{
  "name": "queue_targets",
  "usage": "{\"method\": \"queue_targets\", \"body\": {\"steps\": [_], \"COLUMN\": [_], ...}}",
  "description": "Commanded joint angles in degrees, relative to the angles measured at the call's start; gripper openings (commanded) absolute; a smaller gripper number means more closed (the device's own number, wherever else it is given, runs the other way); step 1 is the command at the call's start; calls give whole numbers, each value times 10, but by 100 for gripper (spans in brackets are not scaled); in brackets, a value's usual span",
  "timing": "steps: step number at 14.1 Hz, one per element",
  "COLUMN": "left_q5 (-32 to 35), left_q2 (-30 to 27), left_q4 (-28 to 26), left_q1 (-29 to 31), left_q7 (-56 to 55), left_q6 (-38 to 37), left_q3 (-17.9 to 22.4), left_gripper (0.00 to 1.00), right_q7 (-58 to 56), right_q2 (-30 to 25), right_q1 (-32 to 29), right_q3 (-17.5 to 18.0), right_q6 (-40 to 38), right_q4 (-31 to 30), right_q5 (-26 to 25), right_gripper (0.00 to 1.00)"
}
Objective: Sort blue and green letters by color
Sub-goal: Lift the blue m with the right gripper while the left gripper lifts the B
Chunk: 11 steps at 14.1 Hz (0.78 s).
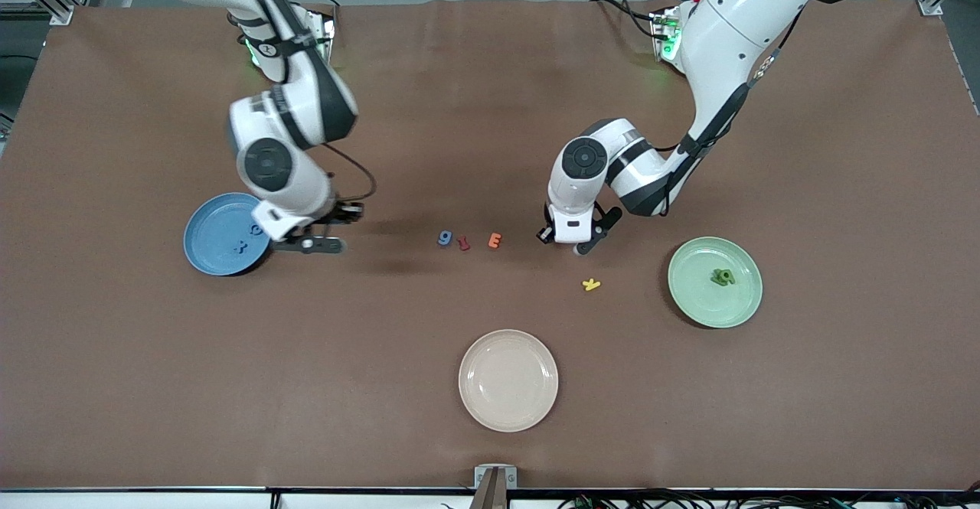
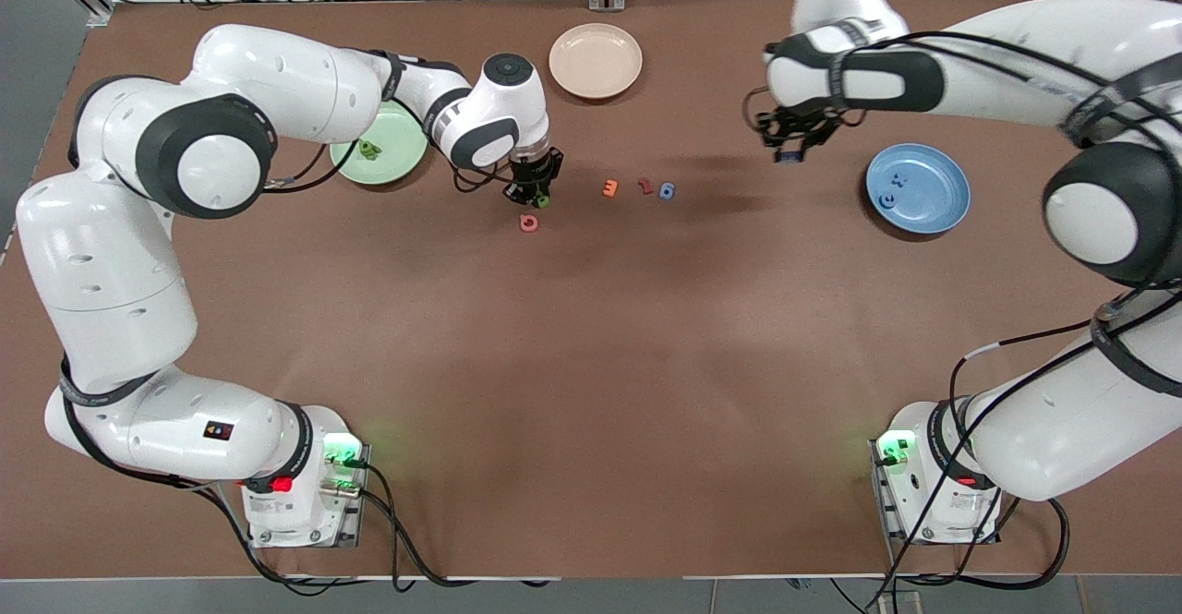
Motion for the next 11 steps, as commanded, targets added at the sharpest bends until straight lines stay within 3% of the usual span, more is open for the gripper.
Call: {"method": "queue_targets", "body": {"steps": [1, 6, 11], "left_q5": [12, 9, 5], "left_q2": [-49, -78, -78], "left_q4": [0, 26, 35], "left_q1": [13, 101, 173], "left_q7": [5, 159, 278], "left_q6": [-34, -105, -108], "left_q3": [3, -2, -2], "left_gripper": [0, 0, 0], "right_q7": [-110, -297, -367], "right_q2": [-57, -52, -22], "right_q1": [-90, -232, -291], "right_q3": [10, 10, 11], "right_q6": [3, 21, 66], "right_q4": [-62, -70, -73], "right_q5": [-29, -32, -32], "right_gripper": [0, 0, 0]}}
